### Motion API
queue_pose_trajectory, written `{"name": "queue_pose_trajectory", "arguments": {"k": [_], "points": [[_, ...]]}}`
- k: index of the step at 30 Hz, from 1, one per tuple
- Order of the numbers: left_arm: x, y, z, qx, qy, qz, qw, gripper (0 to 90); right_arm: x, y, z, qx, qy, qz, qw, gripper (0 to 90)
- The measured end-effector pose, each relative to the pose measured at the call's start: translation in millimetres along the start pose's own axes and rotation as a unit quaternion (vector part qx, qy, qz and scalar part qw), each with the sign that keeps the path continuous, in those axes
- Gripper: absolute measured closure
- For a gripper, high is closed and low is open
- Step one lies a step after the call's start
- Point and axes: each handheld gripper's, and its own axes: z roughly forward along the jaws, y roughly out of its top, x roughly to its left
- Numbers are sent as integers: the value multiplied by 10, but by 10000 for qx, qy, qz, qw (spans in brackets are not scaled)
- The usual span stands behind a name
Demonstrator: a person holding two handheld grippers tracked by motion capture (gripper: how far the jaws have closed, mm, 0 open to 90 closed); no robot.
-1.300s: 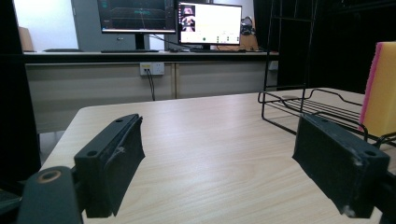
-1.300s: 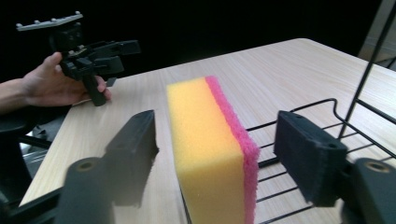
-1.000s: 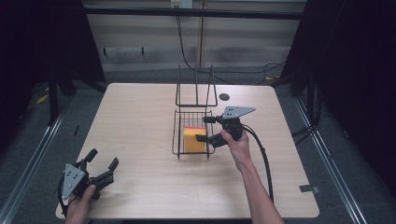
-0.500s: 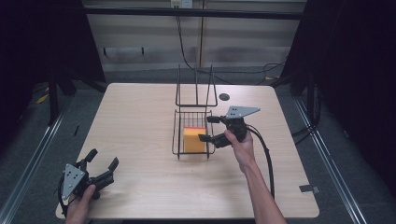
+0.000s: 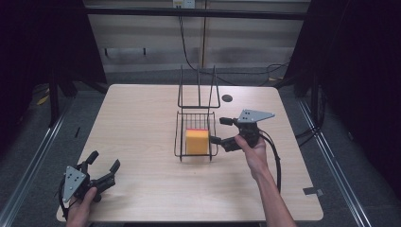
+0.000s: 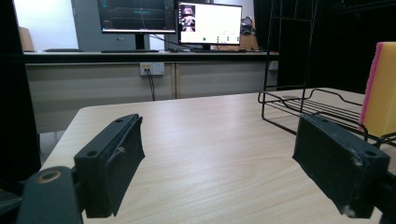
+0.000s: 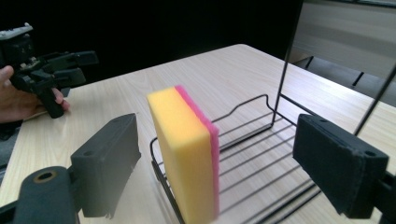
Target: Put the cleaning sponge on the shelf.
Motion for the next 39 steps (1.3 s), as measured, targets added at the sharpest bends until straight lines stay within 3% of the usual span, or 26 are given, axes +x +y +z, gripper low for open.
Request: {"name": "queue_pose_trajectory", "arguments": {"k": [6, 9, 15, 27, 39], "points": [[0, 0, 2, -10, 7, 0, 10000, 156, -8, -115, -167, -9, -188, 75, 9998, 141], [0, 0, 1, -2, 5, 2, 10000, 155, 2, -144, -243, -158, -346, 95, 9992, 141], [1, 0, 0, 0, 4, 2, 10000, 155, 44, -195, -341, -116, -445, 103, 9989, 143], [0, 0, 0, -1, 2, -1, 10000, 155, 242, -368, -573, -345, -796, 141, 9961, 149], [0, 0, 0, -2, 7, 3, 10000, 155, 389, -846, -762, -367, -1242, 295, 9911, 137]]}}
